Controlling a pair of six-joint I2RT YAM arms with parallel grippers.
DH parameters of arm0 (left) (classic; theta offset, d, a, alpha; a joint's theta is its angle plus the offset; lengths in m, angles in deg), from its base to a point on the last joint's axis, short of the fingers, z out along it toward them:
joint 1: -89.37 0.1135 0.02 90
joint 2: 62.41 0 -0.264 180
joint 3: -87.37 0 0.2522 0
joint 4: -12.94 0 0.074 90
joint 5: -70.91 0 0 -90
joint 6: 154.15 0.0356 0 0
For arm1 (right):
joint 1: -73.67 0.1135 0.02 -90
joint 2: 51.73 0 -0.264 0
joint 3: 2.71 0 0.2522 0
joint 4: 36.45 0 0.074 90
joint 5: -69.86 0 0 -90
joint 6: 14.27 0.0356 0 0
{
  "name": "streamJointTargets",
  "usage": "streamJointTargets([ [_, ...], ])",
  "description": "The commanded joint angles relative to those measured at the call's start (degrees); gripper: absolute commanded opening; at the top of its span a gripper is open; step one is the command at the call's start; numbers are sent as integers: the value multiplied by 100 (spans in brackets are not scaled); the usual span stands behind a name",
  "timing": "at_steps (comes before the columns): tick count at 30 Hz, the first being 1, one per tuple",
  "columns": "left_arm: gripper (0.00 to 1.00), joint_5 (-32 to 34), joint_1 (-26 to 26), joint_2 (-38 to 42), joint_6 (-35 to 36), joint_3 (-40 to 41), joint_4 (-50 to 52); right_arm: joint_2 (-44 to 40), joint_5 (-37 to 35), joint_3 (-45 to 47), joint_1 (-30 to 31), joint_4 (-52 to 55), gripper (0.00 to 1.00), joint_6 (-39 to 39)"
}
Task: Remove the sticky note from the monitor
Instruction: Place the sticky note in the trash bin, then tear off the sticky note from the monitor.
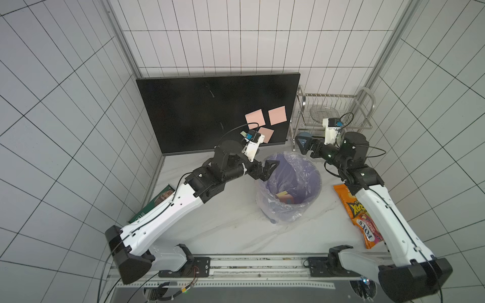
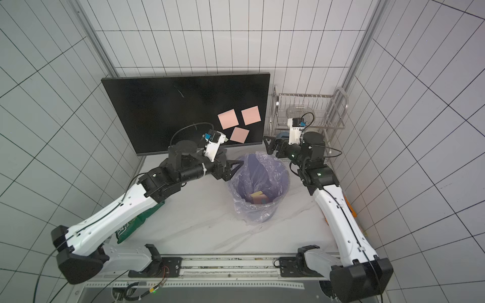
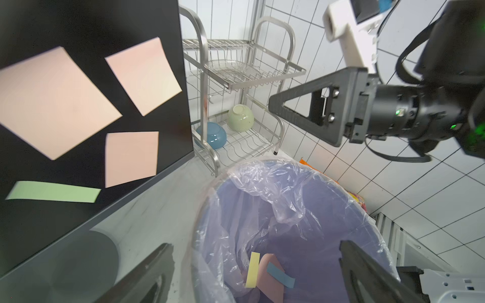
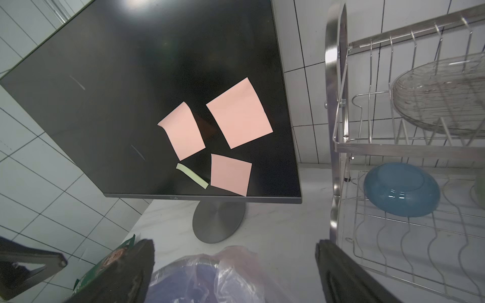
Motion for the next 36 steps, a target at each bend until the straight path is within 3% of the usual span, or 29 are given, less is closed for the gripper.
streamJointTargets([
  [1, 99, -480, 418, 283, -354, 236, -121, 384, 143, -332, -10, -622, 99, 828],
  [7, 99, -652, 1027, 830, -857, 733, -724, 1063, 121, -488, 69, -1263, 99, 1554],
  [12, 99, -706, 1231, 1058, -1109, 1000, -1070, 1616, 150, -666, 244, -1683, 99, 1888],
  [25, 99, -1018, 1633, 1280, -1549, 1404, -1607, 2903, 502, -1396, 371, -2318, 100, 1852],
  [36, 99, -1114, 1767, 1316, -1613, 1486, -1657, 3362, 883, -1452, 370, -3173, 97, 2213],
])
